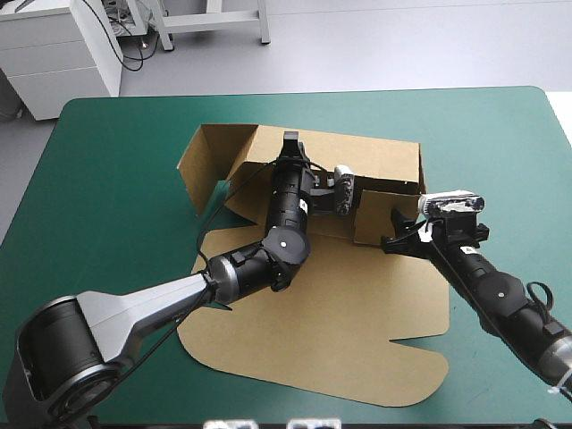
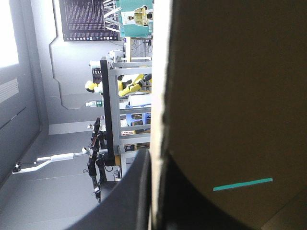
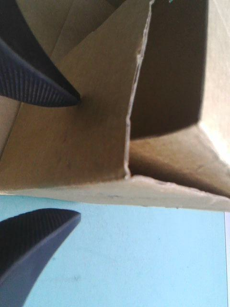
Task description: Fold the box
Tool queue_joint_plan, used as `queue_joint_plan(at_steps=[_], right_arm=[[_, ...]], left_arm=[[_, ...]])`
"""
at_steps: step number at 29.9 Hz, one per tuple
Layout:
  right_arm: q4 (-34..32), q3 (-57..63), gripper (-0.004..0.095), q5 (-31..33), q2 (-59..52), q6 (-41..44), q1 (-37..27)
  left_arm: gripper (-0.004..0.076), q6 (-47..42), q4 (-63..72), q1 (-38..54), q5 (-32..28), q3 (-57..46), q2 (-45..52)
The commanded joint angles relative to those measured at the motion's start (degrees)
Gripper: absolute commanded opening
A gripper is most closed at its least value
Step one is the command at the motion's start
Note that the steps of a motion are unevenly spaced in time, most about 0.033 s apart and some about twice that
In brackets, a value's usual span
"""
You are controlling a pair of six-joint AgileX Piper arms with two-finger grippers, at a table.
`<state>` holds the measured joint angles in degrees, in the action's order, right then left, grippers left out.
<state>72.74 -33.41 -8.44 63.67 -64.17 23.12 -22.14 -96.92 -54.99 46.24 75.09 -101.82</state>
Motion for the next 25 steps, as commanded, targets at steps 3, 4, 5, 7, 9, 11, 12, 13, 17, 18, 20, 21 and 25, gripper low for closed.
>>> queue_joint_plan(at_steps=[3,4,5,7,9,11,12,13,17,18,20,21,25], right_arm=[[-0.44,-1.85,0.0562,-6.91,1.16,-0.83,0.17],[-0.61,-1.98,0.0562,-6.91,1.84,-1.18,0.17],[-0.84,-2.12,0.0562,-6.91,2.75,-1.41,0.17],[-0.84,-2.85,0.0562,-6.79,4.60,-1.76,0.17],[-1.29,-4.00,0.0563,-6.79,6.57,-1.88,0.17],[-2.09,-5.50,0.0563,-6.79,8.14,-1.88,0.17],[-2.52,-6.36,0.0563,-6.79,8.72,-1.88,0.17],[-2.98,-6.97,0.0563,-6.93,9.03,-1.88,0.17],[-3.62,-9.67,0.0563,-9.66,10.51,-2.83,0.17],[-3.62,-10.03,0.0563,-10.52,10.84,-2.83,0.17],[-3.77,-10.73,0.0563,-11.90,11.35,-2.73,0.06],[-3.77,-11.00,0.0563,-12.19,11.50,-2.73,0.06],[-4.60,-11.04,0.0563,-14.53,12.73,-2.73,0.06]], left_arm=[[-0.0006,-0.69,-7.09,-0.14,1.85,1.98,2.81],[-0.0006,-0.69,-7.09,-0.14,1.85,1.98,2.81],[-0.0006,-0.69,-7.09,-0.14,1.85,1.98,2.81],[-0.0006,-0.69,-7.09,-0.14,1.77,1.98,2.81],[-0.0006,-0.69,-6.97,-0.14,1.77,1.98,2.81],[-0.0006,-0.69,-6.88,-0.14,1.41,1.98,2.81],[-0.0006,-0.69,-6.88,-0.14,1.15,1.98,2.81],[-0.0006,-0.69,-6.88,-0.14,1.10,1.98,2.81],[-0.0007,-0.69,-6.88,-0.14,0.56,1.98,2.81],[-0.0006,-0.69,-6.88,-0.14,0.30,1.98,2.81],[-0.0007,-0.69,-6.88,-0.14,-0.25,1.98,2.81],[-0.0006,-0.69,-6.88,-0.14,-0.78,1.98,2.81],[-0.0007,-0.69,-7.28,-0.14,-2.08,1.98,2.81]])
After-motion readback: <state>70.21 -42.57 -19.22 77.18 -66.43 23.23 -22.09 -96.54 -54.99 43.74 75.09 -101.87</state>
